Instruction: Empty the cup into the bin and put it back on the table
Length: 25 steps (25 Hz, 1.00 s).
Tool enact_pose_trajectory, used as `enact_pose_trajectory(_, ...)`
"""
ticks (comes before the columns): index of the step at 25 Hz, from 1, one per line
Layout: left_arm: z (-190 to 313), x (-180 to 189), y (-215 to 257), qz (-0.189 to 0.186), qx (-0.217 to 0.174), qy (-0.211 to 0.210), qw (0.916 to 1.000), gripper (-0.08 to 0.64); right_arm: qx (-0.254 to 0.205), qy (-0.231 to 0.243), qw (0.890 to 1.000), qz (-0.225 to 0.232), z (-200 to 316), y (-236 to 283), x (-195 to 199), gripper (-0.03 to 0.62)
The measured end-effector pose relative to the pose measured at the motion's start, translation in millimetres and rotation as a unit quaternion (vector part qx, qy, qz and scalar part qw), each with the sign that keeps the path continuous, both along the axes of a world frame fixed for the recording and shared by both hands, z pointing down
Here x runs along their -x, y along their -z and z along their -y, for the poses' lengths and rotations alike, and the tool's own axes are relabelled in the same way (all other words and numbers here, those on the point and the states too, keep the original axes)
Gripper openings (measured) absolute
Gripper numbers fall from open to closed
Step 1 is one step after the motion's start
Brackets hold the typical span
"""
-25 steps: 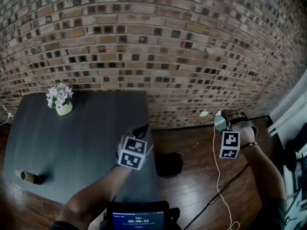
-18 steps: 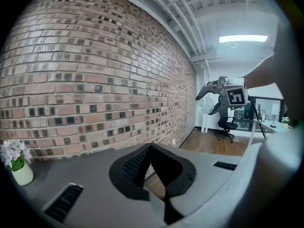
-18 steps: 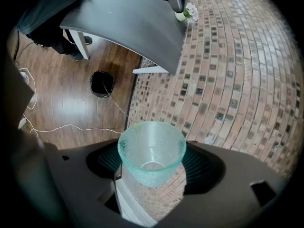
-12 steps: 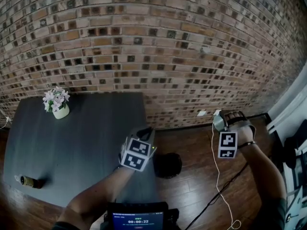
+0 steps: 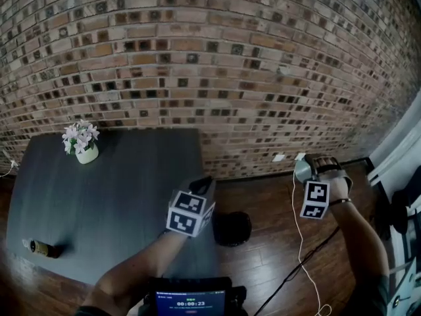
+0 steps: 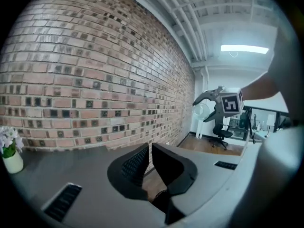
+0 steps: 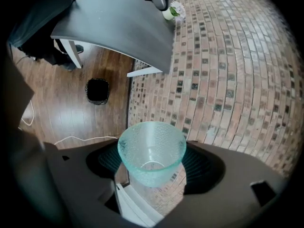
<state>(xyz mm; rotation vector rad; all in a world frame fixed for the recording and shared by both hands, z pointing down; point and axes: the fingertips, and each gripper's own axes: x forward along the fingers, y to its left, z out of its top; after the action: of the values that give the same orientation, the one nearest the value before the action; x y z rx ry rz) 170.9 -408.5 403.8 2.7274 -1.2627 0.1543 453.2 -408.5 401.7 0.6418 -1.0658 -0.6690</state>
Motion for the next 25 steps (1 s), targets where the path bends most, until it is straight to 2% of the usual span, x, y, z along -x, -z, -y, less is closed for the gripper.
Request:
enact_pose_trajectory(2, -2.9, 0.4, 3.1, -0.006, -0.002, 0.0, 1.0, 0.015, -0.007, -0.018, 0.999, 0.044, -1.4, -0.9, 0.8, 0.387)
enact_pose_trajectory(5, -6.4, 5.5, 3.4, -0.004, -0.004, -0.001, 1.0, 0.015, -0.023, -0.049, 0.992, 0.117, -2.2, -0.2, 1.7, 0.387)
enact_pose_trajectory(9, -9.9, 21.0, 3.8, -0.022, 0.007, 0.013, 0.9996, 0.015, -0.032, -0.085, 0.978, 0.187, -2.4, -9.9, -8.3, 0.387)
enact_pose_trajectory(11, -13.2, 26.6, 7.0, -0.038, 0.008, 0.023, 0.999, 0.015, -0.037, -0.098, 0.966, 0.234, -4.1, -10.4, -7.3, 0.387)
enact_pose_trajectory(13, -15.9, 28.4, 8.8, -0.044, 0.007, 0.026, 0.9987, 0.015, -0.042, -0.121, 0.945, 0.3, -5.6, -14.3, -8.8, 0.387)
enact_pose_trajectory(17, -23.6, 30.2, 13.4, -0.058, 0.007, 0.019, 0.9981, 0.014, -0.058, -0.141, 0.891, 0.427, -13.8, -5.2, 4.7, 0.387)
enact_pose_trajectory(19, -28.5, 35.3, 17.0, -0.064, 0.007, 0.021, 0.9977, 0.015, -0.065, -0.133, 0.872, 0.466, -20.5, 3.0, 16.7, 0.387)
enact_pose_trajectory(22, -35.2, 46.3, 19.0, -0.067, 0.0, 0.031, 0.9973, 0.014, -0.068, -0.125, 0.85, 0.507, -29.2, 9.9, 30.9, 0.387)
enact_pose_trajectory(25, -46.5, 53.2, 22.0, -0.055, -0.018, 0.035, 0.9977, 0.014, -0.067, -0.124, 0.814, 0.563, -37.8, 16.8, 42.9, 0.387)
